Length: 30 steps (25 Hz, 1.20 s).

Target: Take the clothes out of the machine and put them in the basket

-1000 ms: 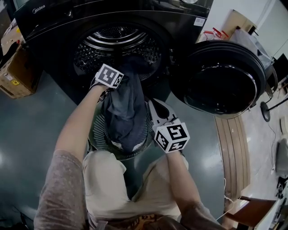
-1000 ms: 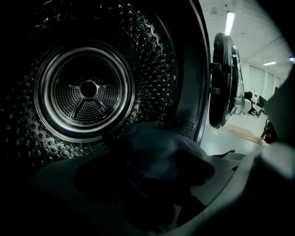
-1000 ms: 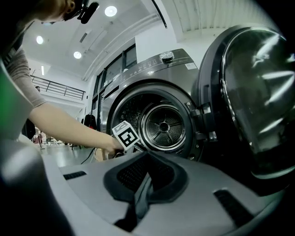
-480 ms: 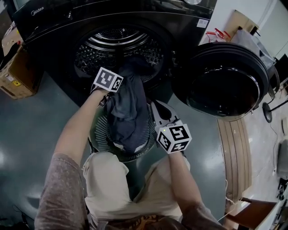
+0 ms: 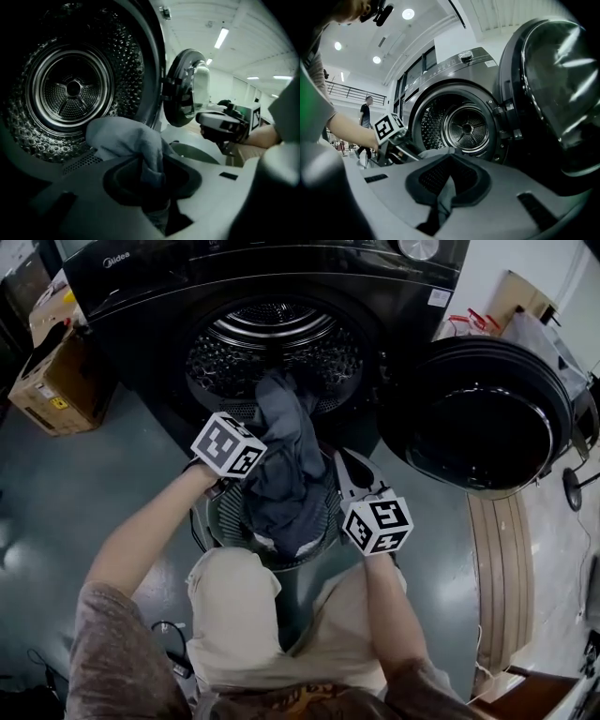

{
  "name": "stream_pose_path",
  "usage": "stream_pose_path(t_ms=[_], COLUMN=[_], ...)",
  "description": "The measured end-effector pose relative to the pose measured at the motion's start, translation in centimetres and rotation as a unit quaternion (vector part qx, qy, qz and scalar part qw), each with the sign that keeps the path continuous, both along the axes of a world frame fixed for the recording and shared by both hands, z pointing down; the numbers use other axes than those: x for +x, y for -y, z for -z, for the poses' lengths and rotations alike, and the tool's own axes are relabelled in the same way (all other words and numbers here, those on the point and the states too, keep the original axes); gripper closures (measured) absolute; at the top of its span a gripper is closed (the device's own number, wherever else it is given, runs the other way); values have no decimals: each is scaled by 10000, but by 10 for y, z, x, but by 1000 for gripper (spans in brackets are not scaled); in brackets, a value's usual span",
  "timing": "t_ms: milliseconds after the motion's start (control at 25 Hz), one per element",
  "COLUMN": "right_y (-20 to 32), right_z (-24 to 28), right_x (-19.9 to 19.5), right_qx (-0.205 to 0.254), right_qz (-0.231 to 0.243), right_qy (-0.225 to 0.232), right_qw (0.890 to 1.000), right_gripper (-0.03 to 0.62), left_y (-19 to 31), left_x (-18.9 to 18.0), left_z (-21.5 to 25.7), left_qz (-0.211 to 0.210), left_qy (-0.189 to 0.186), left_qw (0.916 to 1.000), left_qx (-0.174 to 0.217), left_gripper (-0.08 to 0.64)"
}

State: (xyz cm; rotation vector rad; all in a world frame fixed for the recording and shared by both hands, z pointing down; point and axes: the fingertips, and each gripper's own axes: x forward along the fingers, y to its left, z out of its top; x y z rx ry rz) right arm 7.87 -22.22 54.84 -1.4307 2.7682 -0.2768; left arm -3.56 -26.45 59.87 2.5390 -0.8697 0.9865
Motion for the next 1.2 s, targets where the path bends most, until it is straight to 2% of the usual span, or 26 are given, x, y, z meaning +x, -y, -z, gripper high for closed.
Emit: stream_pose_path(t_ms=[280,640,800,1080,1200], right_y=[-3,-8,-7,-8,-7], right_z=[1,5,5,5,4], right_x=[-4,-14,-11,-9,-10], right_qx=[0,29,9,21,20], right_qz=[83,196,186,180,187], right_qy=[25,38,67,96,88], right_qw=[10000,9998,9998,9998,9998], right_gripper=[597,597,597,597,597], left_y=[-84,-139,-147,-139,-130], left_x=[8,13,18,16,12], left_z=[18,40,41,24,19], left_qz=[-636,-974,-1064,-923,-796], left_qy=[112,181,227,154,219], left_qw=[9976,9939,9926,9932,9948], left_qx=[-244,-488,-547,-689,-593], left_gripper=[453,451,449,438,358])
